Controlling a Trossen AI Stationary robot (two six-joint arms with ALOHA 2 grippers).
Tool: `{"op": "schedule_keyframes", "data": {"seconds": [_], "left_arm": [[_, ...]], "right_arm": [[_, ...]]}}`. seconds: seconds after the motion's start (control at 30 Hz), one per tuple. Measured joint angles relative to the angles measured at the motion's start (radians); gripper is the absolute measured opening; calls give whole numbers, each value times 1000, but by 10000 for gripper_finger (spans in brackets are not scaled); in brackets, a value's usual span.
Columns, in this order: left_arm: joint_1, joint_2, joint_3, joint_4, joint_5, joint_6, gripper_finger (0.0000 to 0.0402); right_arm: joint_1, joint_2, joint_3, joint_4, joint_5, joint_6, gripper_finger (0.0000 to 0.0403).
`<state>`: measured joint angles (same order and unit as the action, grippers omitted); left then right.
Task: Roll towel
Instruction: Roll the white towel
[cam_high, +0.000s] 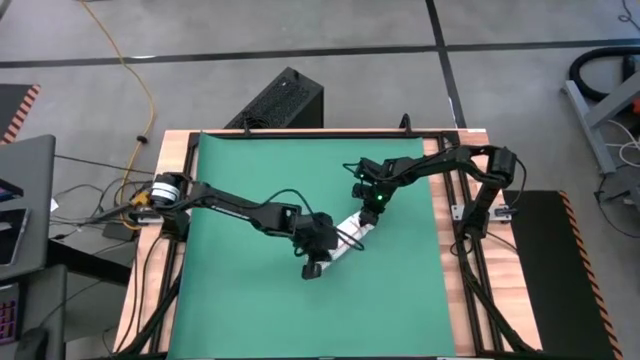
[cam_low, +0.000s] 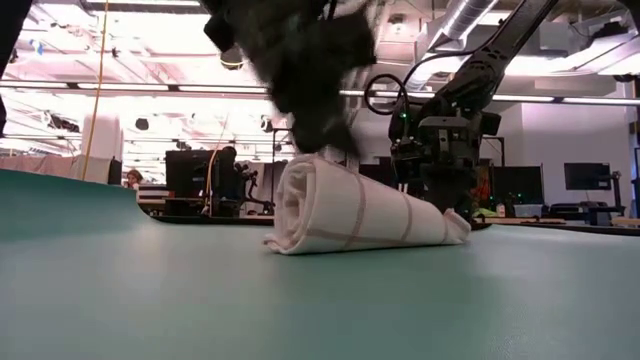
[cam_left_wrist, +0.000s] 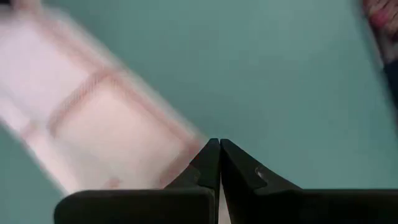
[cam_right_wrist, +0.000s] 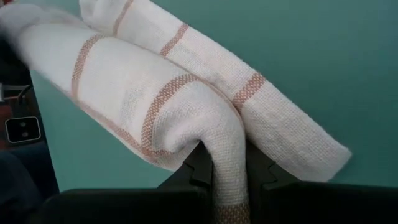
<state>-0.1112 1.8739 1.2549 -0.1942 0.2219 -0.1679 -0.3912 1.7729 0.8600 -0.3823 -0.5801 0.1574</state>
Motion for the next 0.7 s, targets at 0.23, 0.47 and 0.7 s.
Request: {"op": "schedule_keyframes", "data": {"seconds": [0.23,0.47,0.7], "left_arm": [[1,43,-2,-46,-48,21,0],[1,37,-39,-54,-108,-6,0],[0,36,-81,-37,-115,-45,0]], "right_arm": [[6,0,0,-1,4,0,53],[7,0,0,-4,4,-4,53],[7,0,0,-5,4,-8,53]]}}
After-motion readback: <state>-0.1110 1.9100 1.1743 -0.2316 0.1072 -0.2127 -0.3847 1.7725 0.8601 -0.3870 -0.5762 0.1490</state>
